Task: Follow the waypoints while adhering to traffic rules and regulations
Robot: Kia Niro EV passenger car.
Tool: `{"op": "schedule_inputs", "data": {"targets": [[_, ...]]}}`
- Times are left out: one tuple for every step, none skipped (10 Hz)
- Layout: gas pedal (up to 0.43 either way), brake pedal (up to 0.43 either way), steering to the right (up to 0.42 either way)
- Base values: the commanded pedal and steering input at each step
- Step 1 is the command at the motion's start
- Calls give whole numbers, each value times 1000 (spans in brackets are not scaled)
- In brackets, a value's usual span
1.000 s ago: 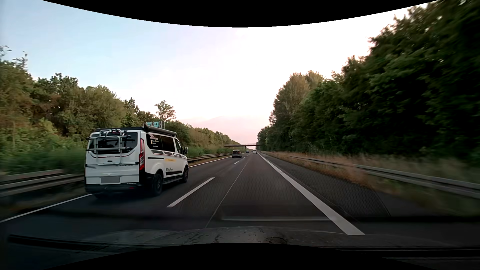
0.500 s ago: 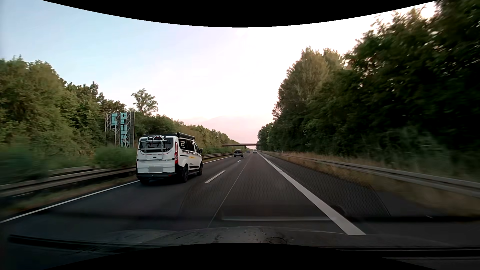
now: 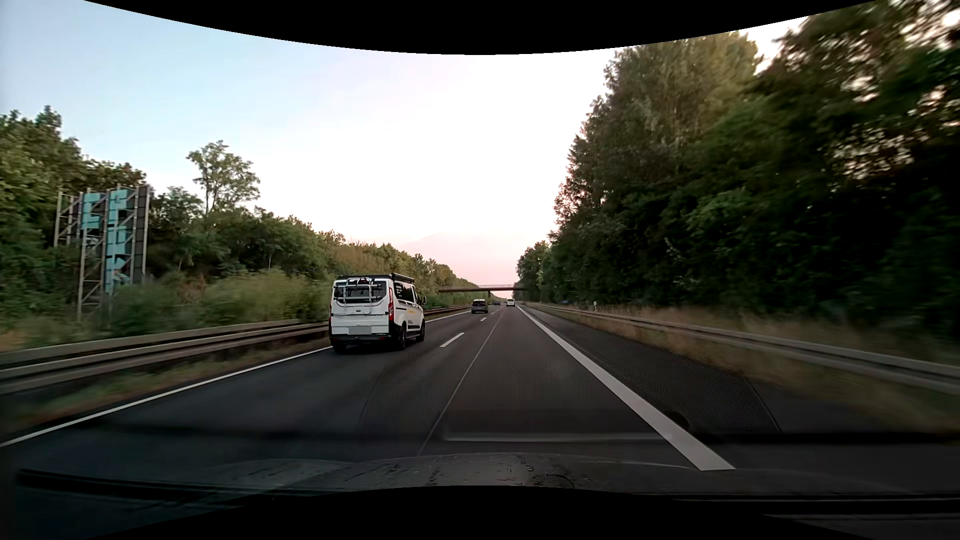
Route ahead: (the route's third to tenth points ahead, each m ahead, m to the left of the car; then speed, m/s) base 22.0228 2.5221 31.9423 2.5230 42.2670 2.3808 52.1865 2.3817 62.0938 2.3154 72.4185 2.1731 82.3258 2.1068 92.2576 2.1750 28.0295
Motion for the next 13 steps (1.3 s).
{"op": "schedule_inputs", "data": {"targets": [[287, 0, -5], [287, 0, -5], [287, 0, -4], [287, 0, -4], [287, 0, -4], [287, 0, -4], [287, 0, -4], [287, 0, -4], [287, 0, -4], [287, 0, -4], [287, 0, -4], [287, 0, -4], [287, 0, -4]]}}
